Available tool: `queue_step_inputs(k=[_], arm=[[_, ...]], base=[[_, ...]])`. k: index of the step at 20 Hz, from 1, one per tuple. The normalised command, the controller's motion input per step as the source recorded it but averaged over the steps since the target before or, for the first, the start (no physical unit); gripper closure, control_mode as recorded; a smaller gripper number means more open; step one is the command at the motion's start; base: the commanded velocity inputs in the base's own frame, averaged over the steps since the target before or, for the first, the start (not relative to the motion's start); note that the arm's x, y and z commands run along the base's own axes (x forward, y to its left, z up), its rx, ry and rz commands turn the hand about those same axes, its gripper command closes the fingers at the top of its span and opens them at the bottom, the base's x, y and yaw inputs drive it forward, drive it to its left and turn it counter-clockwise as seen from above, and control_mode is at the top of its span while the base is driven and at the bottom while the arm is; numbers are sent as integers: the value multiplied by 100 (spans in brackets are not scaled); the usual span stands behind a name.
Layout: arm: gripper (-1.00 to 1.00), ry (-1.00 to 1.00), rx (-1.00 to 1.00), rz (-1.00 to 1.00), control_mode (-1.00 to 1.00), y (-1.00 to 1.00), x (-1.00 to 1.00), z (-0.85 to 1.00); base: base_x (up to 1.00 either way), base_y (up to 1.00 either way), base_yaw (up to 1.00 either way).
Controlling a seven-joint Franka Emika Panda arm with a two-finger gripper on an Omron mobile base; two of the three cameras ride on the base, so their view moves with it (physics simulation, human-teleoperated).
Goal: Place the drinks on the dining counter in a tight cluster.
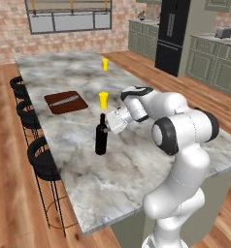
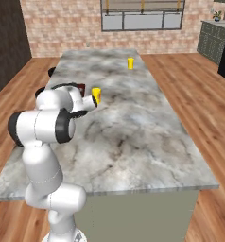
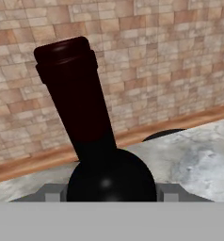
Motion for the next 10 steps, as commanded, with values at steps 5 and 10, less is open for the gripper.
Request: queue_step_inputs(k=[5, 10], arm=[[100, 0, 0, 0, -100, 0, 5, -24], [100, 0, 0, 0, -100, 0, 1, -14]], base=[[0, 0, 0], [0, 0, 0]])
